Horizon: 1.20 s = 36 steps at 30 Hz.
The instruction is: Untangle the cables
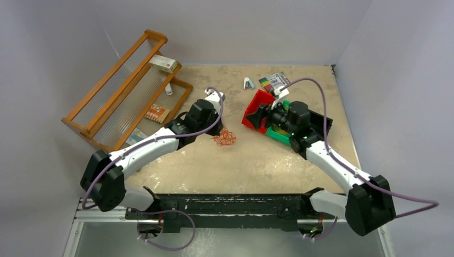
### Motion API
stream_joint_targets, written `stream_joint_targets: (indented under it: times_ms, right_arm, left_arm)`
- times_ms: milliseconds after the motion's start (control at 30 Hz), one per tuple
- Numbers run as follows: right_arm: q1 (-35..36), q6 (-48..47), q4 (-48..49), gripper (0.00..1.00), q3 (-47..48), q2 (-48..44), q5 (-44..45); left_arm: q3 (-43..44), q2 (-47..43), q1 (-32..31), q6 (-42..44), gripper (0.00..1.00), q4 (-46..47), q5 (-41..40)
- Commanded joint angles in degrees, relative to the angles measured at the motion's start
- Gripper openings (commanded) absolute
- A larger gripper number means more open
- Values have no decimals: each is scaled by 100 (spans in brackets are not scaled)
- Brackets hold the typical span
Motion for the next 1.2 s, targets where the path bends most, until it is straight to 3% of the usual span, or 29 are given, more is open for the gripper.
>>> stream_joint_targets:
  times_ms: [0, 400, 1167]
  right_arm:
    - [397, 411, 929, 74, -192, 304, -347]
    - [1059, 987, 3450, 74, -755, 1345, -438]
    - [1338, 1454, 4636, 69, 121, 3247, -580]
  left_arm:
    - [290, -357, -27, 328, 0, 4, 195]
    - [386, -585, -27, 223, 0, 23, 241]
    - [711, -875, -27, 177, 0, 29, 591]
